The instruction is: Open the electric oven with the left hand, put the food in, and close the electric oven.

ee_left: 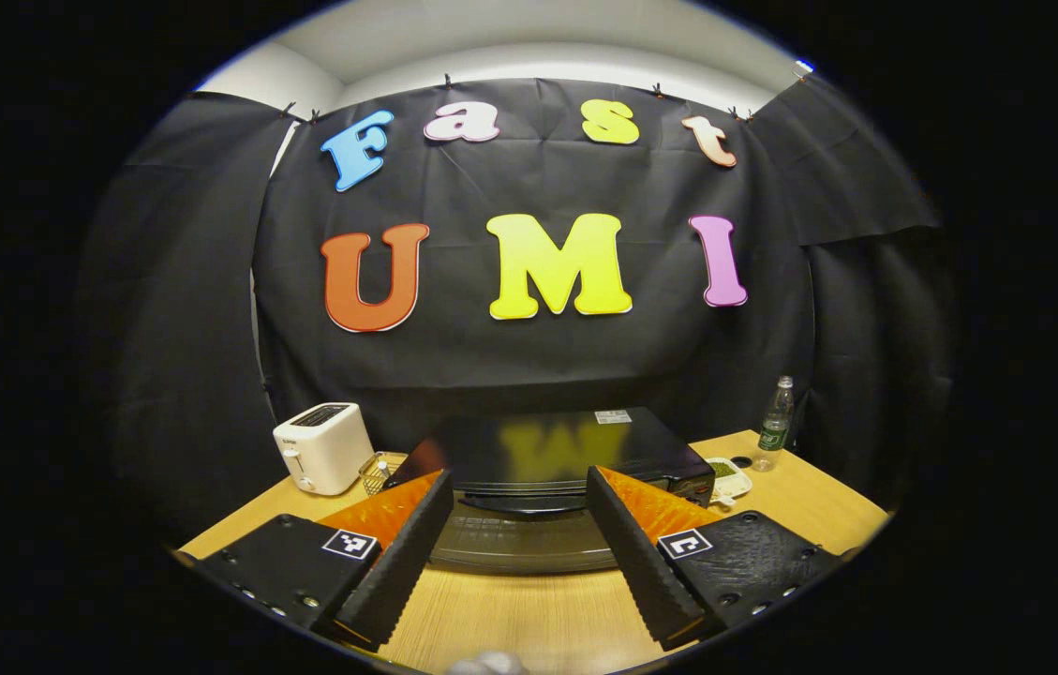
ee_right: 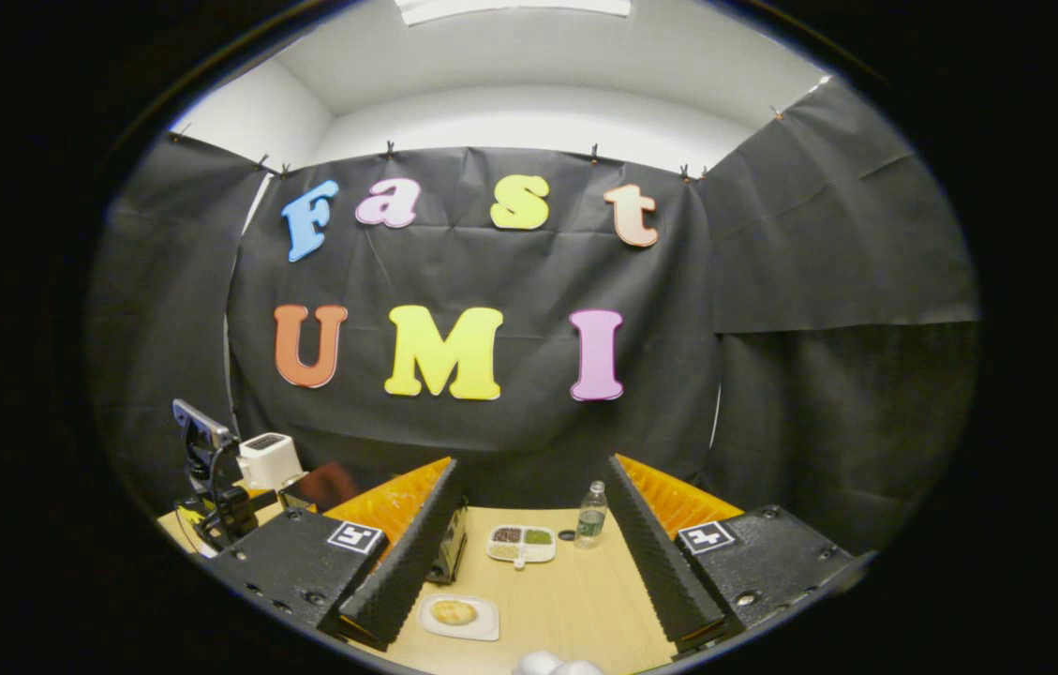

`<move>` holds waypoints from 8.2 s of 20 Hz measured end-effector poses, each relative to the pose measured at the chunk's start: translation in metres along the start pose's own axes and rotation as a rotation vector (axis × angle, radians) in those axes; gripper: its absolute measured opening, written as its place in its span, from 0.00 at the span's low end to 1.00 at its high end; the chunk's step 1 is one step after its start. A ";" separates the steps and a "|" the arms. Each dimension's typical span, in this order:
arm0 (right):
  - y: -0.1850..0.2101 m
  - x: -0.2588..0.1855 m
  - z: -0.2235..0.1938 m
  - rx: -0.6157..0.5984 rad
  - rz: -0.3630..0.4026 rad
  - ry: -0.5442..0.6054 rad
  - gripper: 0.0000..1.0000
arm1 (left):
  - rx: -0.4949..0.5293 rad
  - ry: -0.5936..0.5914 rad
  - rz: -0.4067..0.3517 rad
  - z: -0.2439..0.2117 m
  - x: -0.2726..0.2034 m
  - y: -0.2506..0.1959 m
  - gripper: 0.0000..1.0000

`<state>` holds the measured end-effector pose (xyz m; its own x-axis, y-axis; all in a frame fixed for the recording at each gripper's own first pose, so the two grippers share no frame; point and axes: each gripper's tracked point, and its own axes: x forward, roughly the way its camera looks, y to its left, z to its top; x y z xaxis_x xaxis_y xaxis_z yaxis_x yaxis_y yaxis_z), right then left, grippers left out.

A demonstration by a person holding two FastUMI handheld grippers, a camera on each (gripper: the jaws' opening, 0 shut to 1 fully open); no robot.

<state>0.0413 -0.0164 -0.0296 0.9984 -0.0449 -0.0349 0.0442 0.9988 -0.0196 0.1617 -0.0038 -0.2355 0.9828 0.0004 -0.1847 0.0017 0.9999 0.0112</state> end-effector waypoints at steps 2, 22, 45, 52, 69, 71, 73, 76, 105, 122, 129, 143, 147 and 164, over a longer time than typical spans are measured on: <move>-0.003 0.006 -0.006 0.014 -0.010 0.012 0.99 | 0.002 -0.004 -0.012 -0.006 0.022 -0.004 0.93; -0.014 0.007 -0.035 0.011 -0.052 0.089 1.00 | -0.006 0.178 -0.029 -0.063 0.066 -0.005 0.98; -0.013 -0.040 -0.073 0.028 -0.028 0.139 0.99 | 0.022 0.357 -0.051 -0.160 -0.052 -0.010 0.97; -0.015 -0.045 -0.092 0.031 -0.035 0.172 0.99 | 0.024 0.445 -0.064 -0.201 -0.068 -0.015 0.95; -0.014 -0.036 -0.097 0.013 -0.028 0.183 0.99 | 0.017 0.459 -0.092 -0.199 -0.081 -0.015 0.94; -0.010 -0.032 -0.095 0.002 -0.017 0.171 0.99 | 0.013 0.394 -0.081 -0.166 -0.088 -0.009 0.95; -0.003 -0.029 -0.093 -0.002 -0.001 0.158 0.99 | 0.000 0.307 -0.077 -0.123 -0.098 -0.004 0.96; 0.013 -0.025 -0.104 -0.016 0.035 0.157 0.99 | -0.009 0.177 -0.052 -0.052 -0.115 0.013 0.96; 0.137 0.121 -0.443 -0.071 0.124 0.619 1.00 | -0.033 -0.149 0.119 0.145 -0.208 0.103 0.94; 0.139 0.121 -0.428 -0.038 0.152 0.612 0.83 | -0.025 -0.097 0.116 0.129 -0.198 0.112 0.95; 0.181 0.124 -0.349 0.170 0.220 0.521 0.82 | -0.045 -0.096 0.126 0.123 -0.202 0.126 0.95; 0.361 0.146 -0.364 0.760 0.379 0.615 0.80 | 0.021 -0.034 0.187 0.105 -0.212 0.156 0.95; 0.372 0.172 -0.363 0.842 0.352 0.591 0.83 | 0.015 -0.025 0.199 0.104 -0.213 0.162 0.95; 0.361 0.260 -0.361 0.775 0.181 0.479 0.83 | 0.028 0.010 0.177 0.089 -0.204 0.164 0.95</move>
<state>0.3043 0.3258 -0.4064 0.8786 0.2829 -0.3848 0.0729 0.7168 0.6934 -0.0220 0.1595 -0.1088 0.9663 0.1770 -0.1867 -0.1663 0.9835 0.0716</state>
